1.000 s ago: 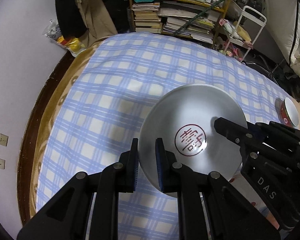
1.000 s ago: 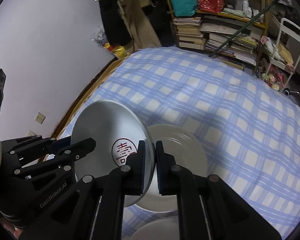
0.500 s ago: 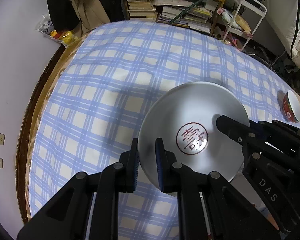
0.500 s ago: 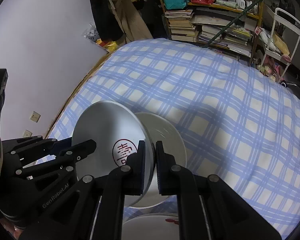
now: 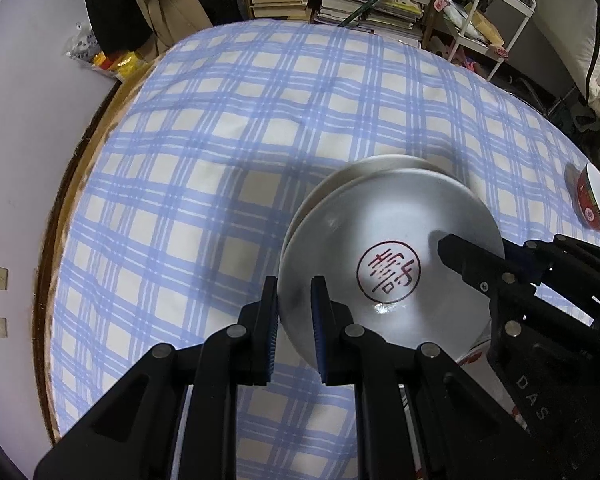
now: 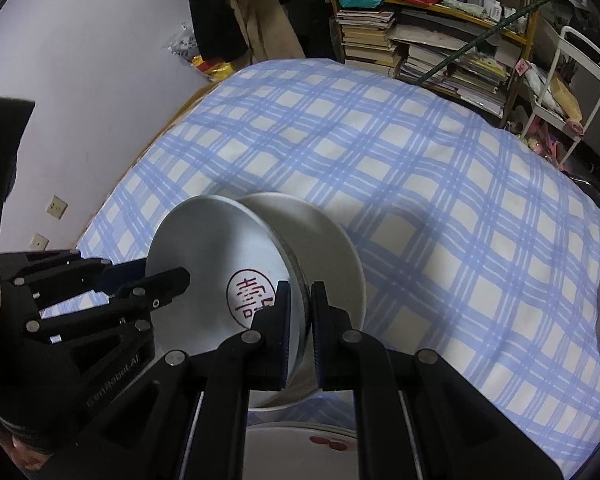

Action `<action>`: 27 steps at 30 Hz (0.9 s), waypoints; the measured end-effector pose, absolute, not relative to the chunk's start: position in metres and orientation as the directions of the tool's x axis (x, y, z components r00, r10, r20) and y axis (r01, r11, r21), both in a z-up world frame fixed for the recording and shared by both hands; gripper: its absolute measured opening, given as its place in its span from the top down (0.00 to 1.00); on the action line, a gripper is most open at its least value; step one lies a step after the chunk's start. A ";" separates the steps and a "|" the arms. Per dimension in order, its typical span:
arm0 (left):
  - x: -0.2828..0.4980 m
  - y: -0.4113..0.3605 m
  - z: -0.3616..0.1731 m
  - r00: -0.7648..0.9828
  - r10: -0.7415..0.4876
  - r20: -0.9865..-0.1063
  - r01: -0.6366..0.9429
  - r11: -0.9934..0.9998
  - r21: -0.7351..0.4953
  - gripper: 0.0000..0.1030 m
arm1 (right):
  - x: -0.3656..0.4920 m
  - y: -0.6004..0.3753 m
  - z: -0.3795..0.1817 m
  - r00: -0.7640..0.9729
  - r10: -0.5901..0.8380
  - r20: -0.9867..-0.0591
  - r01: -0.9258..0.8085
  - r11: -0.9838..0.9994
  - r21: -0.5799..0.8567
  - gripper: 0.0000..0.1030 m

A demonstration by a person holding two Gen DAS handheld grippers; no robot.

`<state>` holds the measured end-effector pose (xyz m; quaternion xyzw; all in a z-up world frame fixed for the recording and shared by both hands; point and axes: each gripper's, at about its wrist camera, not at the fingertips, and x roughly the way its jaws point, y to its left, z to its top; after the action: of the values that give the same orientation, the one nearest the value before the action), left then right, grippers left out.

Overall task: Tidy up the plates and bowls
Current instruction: 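Carry both red-seal bowls across the table, then lower both red-seal bowls onto the table and open both tools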

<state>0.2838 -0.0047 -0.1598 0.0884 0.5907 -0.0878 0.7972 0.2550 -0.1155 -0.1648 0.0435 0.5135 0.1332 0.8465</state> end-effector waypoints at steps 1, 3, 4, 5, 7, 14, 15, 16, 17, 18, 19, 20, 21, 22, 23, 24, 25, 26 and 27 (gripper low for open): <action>0.283 -0.003 -0.161 0.285 -0.034 -0.958 0.245 0.969 0.039 0.86 | 0.255 -0.115 -0.165 0.438 0.273 -0.857 -0.185 0.960 0.212 0.89; 0.283 -0.001 -0.162 0.283 -0.048 -0.958 0.249 0.968 0.025 0.86 | 0.255 -0.116 -0.168 0.434 0.261 -0.862 -0.180 0.963 0.201 0.86; 0.282 0.000 -0.162 0.279 -0.060 -0.958 0.248 0.969 0.012 0.86 | 0.255 -0.116 -0.169 0.439 0.247 -0.864 -0.176 0.966 0.187 0.86; 0.281 0.001 -0.162 0.281 -0.059 -0.958 0.246 0.969 0.012 0.86 | 0.254 -0.117 -0.169 0.445 0.241 -0.863 -0.177 0.968 0.179 0.86; 0.280 0.000 -0.162 0.288 -0.047 -0.957 0.245 0.969 0.026 0.86 | 0.253 -0.120 -0.169 0.444 0.253 -0.860 -0.173 0.965 0.195 0.86; 0.276 -0.003 -0.154 0.311 -0.030 -0.950 0.251 0.967 0.052 0.84 | 0.248 -0.123 -0.157 0.491 0.261 -0.831 -0.177 0.964 0.198 0.86; 0.276 -0.003 -0.152 0.315 -0.028 -0.949 0.251 0.966 0.055 0.84 | 0.248 -0.124 -0.154 0.496 0.255 -0.830 -0.174 0.966 0.193 0.86; 0.275 -0.004 -0.149 0.321 -0.026 -0.947 0.248 0.967 0.058 0.84 | 0.249 -0.126 -0.153 0.498 0.251 -0.830 -0.171 0.967 0.190 0.86; 0.274 -0.004 -0.147 0.326 -0.025 -0.945 0.247 0.967 0.059 0.84 | 0.249 -0.127 -0.151 0.498 0.253 -0.829 -0.168 0.966 0.194 0.86; 0.273 -0.005 -0.145 0.331 -0.024 -0.943 0.246 0.967 0.061 0.84 | 0.248 -0.130 -0.149 0.501 0.265 -0.824 -0.165 0.964 0.209 0.86; 0.273 -0.007 -0.142 0.337 -0.021 -0.941 0.247 0.967 0.067 0.84 | 0.248 -0.132 -0.148 0.503 0.268 -0.822 -0.162 0.963 0.215 0.86; 0.272 -0.008 -0.140 0.343 -0.016 -0.939 0.247 0.966 0.073 0.84 | 0.246 -0.135 -0.145 0.513 0.269 -0.815 -0.157 0.963 0.219 0.86; 0.272 -0.009 -0.138 0.347 -0.013 -0.938 0.246 0.966 0.078 0.84 | 0.245 -0.136 -0.143 0.518 0.266 -0.813 -0.154 0.964 0.217 0.86; 0.271 -0.011 -0.135 0.353 -0.011 -0.936 0.243 0.967 0.081 0.83 | 0.244 -0.138 -0.140 0.522 0.263 -0.811 -0.152 0.965 0.215 0.86; 0.271 -0.012 -0.133 0.356 -0.010 -0.934 0.240 0.967 0.081 0.83 | 0.243 -0.140 -0.138 0.525 0.263 -0.810 -0.151 0.965 0.215 0.86; 0.271 -0.013 -0.131 0.361 -0.010 -0.933 0.235 0.969 0.081 0.83 | 0.242 -0.143 -0.137 0.528 0.260 -0.808 -0.148 0.966 0.214 0.86; 0.270 -0.014 -0.129 0.366 -0.009 -0.931 0.231 0.970 0.081 0.82 | 0.240 -0.145 -0.135 0.531 0.257 -0.808 -0.144 0.966 0.213 0.86; 0.270 -0.017 -0.126 0.372 -0.008 -0.928 0.227 0.970 0.083 0.82 | 0.239 -0.148 -0.134 0.533 0.254 -0.807 -0.140 0.967 0.212 0.86; 0.270 -0.019 -0.125 0.376 -0.006 -0.927 0.226 0.970 0.085 0.81 | 0.238 -0.152 -0.133 0.535 0.250 -0.807 -0.136 0.968 0.210 0.85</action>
<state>0.2696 -0.0190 -0.1246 0.0990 0.5541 -0.0705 0.8235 0.2378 -0.1520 -0.1327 0.0609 0.4695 0.1104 0.8739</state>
